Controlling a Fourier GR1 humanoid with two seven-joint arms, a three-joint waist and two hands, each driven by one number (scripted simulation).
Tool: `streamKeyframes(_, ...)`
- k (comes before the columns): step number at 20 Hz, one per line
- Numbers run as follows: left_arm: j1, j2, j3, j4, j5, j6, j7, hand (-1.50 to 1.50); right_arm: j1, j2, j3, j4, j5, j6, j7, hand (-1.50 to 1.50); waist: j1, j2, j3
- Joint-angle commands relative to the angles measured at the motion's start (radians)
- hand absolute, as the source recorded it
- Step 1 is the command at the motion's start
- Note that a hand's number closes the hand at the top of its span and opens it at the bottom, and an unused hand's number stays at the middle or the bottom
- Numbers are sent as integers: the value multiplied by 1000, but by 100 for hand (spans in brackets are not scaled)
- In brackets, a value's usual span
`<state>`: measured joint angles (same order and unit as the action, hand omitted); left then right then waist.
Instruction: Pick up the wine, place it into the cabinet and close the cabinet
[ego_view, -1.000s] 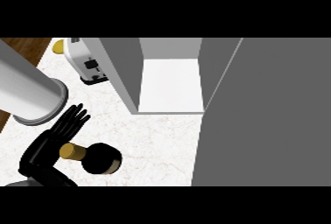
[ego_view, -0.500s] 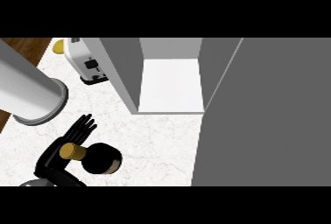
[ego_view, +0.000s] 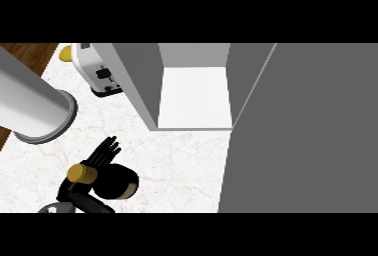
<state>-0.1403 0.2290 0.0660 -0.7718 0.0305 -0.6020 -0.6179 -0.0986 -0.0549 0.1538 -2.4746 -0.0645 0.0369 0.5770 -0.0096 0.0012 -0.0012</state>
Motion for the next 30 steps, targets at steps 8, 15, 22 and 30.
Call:
streamKeyframes(8,-110,-49,-20,212,15,-113,-148,-150,60,-6,-2,-85,-53,26,9,-150,-9,0,0)
streamKeyframes(15,-102,-33,-54,219,9,-143,-191,-150,-1,-8,-54,-26,-74,13,21,-150,4,0,1)
streamKeyframes(22,-93,-66,-80,239,-15,-59,-300,-150,84,-13,-36,-58,-84,60,-34,-150,-4,1,1)
streamKeyframes(30,-205,-113,-52,287,65,-82,-161,150,32,13,7,-18,-25,31,22,-150,-2,1,1)
